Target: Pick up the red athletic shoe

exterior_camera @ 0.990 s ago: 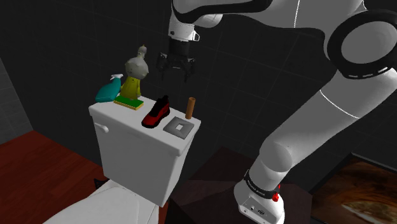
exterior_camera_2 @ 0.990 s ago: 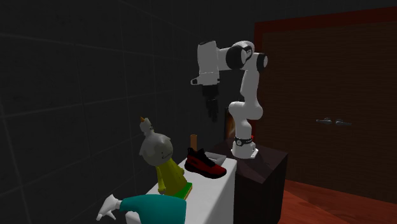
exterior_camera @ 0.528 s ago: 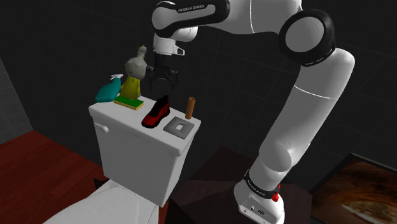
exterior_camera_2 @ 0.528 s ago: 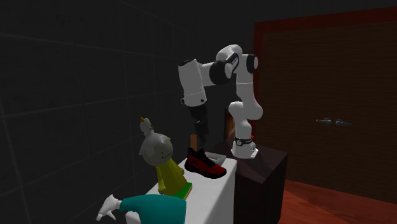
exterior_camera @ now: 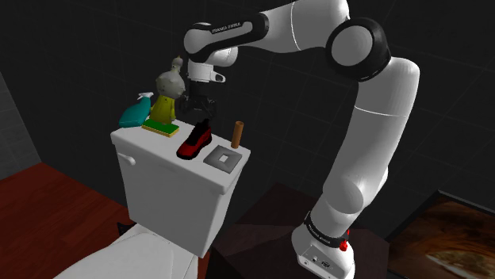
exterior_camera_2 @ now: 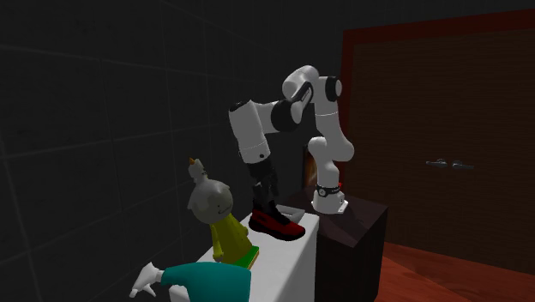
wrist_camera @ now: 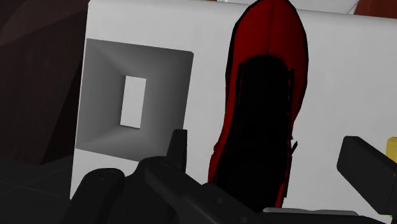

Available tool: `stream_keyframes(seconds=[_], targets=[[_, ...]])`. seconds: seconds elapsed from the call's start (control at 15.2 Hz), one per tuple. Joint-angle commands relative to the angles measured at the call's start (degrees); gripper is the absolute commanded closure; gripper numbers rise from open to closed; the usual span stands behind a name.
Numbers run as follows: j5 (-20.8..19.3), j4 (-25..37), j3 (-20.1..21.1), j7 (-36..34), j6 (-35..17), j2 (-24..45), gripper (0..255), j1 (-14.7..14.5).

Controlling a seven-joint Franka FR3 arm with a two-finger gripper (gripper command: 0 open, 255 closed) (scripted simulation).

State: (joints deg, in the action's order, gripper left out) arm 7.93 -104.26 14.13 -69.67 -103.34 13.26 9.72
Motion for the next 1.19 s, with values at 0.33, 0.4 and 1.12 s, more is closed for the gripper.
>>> stream_keyframes(seconds=[0.33, 0.4, 1.12], targets=[[-0.1, -1.5, 0.0, 0.2, -2.4, 1.0, 255, -0.1], [-0.1, -1.5, 0.0, 0.1, -2.4, 1.0, 255, -0.1], [0.1, 0.1, 0.0, -0.2, 0.2, -0.1, 255, 0.0]])
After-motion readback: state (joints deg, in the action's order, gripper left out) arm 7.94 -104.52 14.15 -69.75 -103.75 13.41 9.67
